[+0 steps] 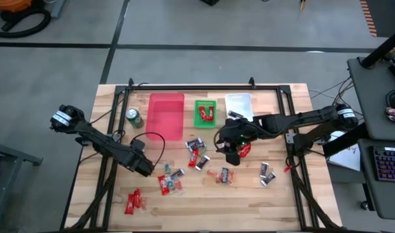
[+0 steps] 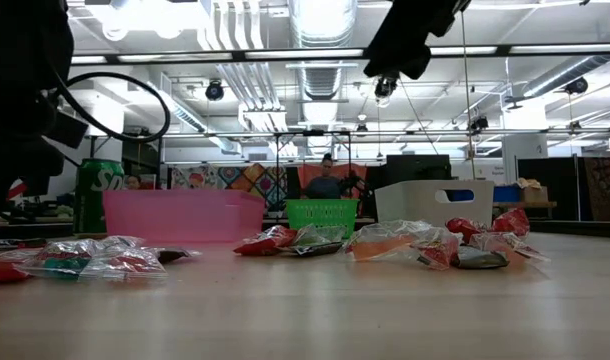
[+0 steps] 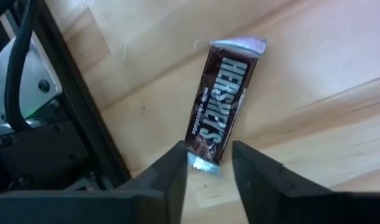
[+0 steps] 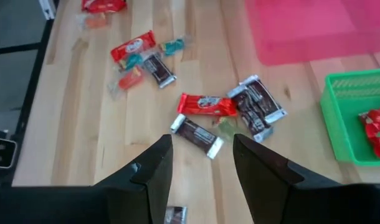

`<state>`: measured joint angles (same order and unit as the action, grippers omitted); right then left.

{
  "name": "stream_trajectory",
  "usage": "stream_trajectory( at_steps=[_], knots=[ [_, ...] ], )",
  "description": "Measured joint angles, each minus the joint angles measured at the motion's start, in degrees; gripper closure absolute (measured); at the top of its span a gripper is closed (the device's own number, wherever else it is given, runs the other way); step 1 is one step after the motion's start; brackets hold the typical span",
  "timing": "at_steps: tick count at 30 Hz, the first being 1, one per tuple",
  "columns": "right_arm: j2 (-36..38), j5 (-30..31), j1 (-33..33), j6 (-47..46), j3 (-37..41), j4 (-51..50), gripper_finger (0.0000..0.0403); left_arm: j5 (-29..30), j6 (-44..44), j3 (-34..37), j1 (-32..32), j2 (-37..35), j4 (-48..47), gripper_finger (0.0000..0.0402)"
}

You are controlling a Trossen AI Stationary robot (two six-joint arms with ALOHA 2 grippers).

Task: Sort candy
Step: Put the brown chocolate into the white bin

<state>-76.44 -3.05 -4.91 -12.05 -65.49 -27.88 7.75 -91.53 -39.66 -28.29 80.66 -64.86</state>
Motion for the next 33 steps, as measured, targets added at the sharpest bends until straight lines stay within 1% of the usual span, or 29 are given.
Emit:
stream_trajectory(
  at_steps=[6,9,12,18,24,28,33],
  knots=[
    [-0.5,0.1,-0.1,-1.6,0.1,0.3,0.0242,2.5,0.6,0.0,0.0,0.0,0.3,0.0207],
    [-0.4,0.1,-0.1,-3.3,0.1,0.7,0.0243,4.2,0.9,0.4,0.0,0.0,0.7,0.0191],
    [-0.4,0.1,-0.1,-3.9,0.1,1.3,0.0241,5.4,1.0,1.9,0.0,0.0,4.5,0.0189],
    [-0.5,0.1,-0.1,-4.9,0.1,2.3,0.0243,5.9,-0.6,6.6,0.0,-0.2,9.4,0.0200],
    [-0.5,0.1,-0.1,-5.0,0.1,3.3,0.0241,5.9,-1.1,7.3,0.0,-0.2,10.6,0.0216],
    [-0.5,0.1,-0.1,-4.9,0.1,3.3,0.0243,5.9,-0.4,7.3,0.0,-0.2,11.6,0.0247],
    [-0.5,0.1,-0.1,-4.7,0.1,3.3,0.0241,5.6,1.0,7.3,-0.2,-0.1,12.9,0.0307]
  ],
)
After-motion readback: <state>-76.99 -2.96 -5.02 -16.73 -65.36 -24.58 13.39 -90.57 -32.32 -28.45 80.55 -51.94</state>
